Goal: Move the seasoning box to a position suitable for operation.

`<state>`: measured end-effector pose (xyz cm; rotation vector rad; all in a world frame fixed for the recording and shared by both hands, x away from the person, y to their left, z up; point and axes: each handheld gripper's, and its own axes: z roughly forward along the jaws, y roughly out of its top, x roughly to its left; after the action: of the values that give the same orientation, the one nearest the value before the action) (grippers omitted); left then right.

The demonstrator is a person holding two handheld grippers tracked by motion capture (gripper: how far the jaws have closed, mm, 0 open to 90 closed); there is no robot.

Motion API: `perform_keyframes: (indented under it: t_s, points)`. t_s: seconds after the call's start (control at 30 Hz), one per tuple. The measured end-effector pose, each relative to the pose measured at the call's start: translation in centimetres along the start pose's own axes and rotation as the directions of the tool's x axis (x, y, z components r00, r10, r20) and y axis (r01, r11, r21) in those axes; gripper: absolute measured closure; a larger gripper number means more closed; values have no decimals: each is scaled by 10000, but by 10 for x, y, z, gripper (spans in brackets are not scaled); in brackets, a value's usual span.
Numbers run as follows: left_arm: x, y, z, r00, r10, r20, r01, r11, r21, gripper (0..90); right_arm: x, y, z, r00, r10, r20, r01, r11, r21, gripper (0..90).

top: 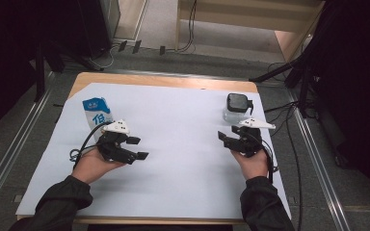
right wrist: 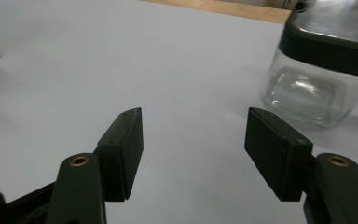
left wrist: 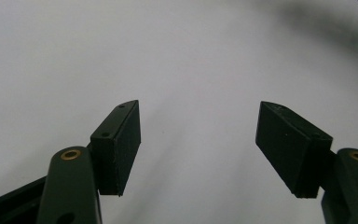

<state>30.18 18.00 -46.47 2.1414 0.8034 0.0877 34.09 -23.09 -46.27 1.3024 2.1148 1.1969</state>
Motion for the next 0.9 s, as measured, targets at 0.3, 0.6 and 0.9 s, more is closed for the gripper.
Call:
perform_keyframes:
  t_s: [0.3,0.6,0.9]
  points:
    - [-2,0,-4,9998,-153,98,153,9999,-20,305,-19,4,14,9957,586,716,-596,9981,126,231]
    - [-3,-3,-9,9996,-273,28,273,9996,-28,302,-22,12,20,9856,984,1375,-914,9942,-562,39]
    - [-3,-7,-13,9994,-310,-145,309,9995,-69,304,-39,14,43,9715,1405,1907,-1429,9897,-11,36]
